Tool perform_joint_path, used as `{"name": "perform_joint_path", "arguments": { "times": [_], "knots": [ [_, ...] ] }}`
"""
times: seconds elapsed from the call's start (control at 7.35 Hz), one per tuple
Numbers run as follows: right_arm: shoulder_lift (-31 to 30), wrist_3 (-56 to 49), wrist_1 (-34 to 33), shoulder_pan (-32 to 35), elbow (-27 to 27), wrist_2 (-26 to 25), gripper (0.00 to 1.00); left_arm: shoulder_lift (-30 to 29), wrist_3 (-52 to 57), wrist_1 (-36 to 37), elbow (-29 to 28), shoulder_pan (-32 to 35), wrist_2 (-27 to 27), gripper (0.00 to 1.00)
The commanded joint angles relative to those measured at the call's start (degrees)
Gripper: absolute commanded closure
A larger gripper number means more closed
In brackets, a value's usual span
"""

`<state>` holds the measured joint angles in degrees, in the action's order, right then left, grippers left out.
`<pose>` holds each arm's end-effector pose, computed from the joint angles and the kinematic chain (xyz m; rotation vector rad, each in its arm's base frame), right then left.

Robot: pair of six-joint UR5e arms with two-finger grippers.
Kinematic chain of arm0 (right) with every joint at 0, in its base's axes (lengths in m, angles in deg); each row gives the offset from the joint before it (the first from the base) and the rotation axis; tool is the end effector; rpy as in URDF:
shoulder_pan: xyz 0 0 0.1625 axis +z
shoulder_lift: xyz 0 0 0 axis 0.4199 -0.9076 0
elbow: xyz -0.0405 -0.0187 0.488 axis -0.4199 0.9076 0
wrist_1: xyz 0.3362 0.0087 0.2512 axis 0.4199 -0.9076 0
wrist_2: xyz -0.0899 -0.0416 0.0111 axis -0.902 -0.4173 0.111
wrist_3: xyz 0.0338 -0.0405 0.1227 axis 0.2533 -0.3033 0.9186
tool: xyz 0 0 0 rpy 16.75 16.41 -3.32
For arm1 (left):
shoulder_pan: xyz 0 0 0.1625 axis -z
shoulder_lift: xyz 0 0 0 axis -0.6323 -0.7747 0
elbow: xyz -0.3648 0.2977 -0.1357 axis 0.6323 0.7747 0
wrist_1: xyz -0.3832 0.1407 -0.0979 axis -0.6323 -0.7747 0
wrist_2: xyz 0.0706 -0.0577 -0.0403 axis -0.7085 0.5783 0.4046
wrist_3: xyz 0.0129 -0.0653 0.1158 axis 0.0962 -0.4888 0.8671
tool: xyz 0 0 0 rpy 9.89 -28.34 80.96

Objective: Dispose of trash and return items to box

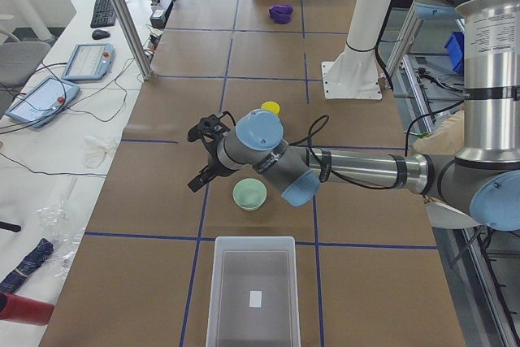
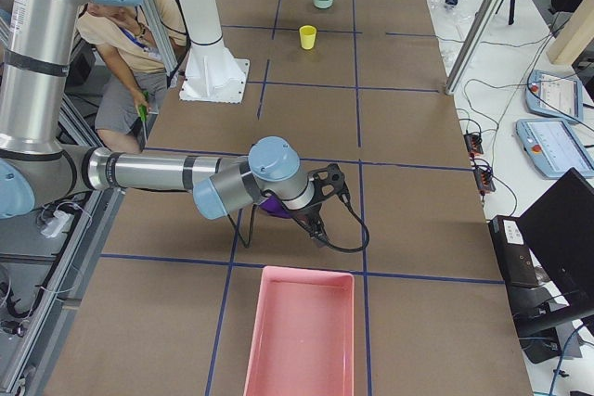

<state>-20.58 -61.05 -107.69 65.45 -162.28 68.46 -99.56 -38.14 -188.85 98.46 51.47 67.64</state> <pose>0.0390 -0.3994 0.6652 0.4605 -0.7847 -0.1950 -0.0381 -0.4720 0.6012 0.8225 0.8039 0.3448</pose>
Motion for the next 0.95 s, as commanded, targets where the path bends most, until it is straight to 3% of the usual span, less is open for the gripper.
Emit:
{"name": "perform_joint_path", "arguments": {
  "times": [0.0,0.14,0.41,0.54,0.82],
  "knots": [
    [1.1,3.9,0.8,-1.2,0.1,0.6,0.0,-0.1,-25.8,-14.7,0.3,-8.6,0.3,0.0],
    [1.0,4.1,0.8,-1.3,0.1,0.6,0.0,0.4,-28.4,-14.8,4.3,-15.1,-7.5,0.0],
    [0.2,4.0,1.0,-1.3,0.1,0.6,0.0,4.9,-42.7,-14.7,11.6,-24.2,-11.0,0.0],
    [-0.2,4.0,1.0,-1.3,0.1,0.6,0.0,6.8,-49.1,-14.7,14.5,-30.0,-15.5,0.0],
    [-0.6,3.8,1.1,-1.3,0.1,0.6,0.0,7.0,-60.8,-12.8,15.3,-42.4,-27.0,0.0]
  ]
}}
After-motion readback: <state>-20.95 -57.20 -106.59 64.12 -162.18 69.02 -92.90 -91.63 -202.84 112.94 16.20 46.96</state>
